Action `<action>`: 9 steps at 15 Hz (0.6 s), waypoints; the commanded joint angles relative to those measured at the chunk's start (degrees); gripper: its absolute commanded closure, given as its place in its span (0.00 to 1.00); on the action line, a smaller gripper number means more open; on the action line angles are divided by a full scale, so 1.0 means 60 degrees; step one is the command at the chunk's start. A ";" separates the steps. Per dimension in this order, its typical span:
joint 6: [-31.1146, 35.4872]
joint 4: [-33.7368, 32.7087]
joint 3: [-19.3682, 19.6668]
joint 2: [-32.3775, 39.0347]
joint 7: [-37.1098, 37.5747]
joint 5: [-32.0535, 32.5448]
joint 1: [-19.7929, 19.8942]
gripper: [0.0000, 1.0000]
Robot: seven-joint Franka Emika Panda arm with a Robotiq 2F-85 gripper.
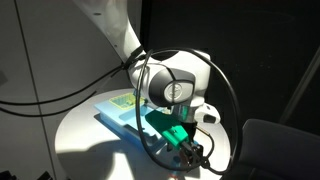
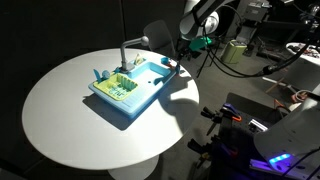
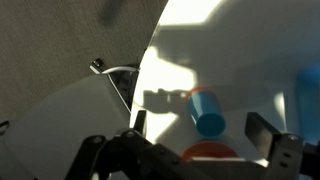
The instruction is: Move the blue and orange cups forward
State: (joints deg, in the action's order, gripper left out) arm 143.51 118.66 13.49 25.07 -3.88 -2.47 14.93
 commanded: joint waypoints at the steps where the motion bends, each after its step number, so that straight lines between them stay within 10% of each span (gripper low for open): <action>1: 0.0198 -0.0249 -0.0138 0.0300 -0.0062 0.0086 0.0127 0.00; 9: 0.0303 -0.0813 -0.0303 0.0880 -0.0057 0.0167 0.0061 0.00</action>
State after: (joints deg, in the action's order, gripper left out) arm 145.06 116.42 12.33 28.58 -3.99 -2.40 14.92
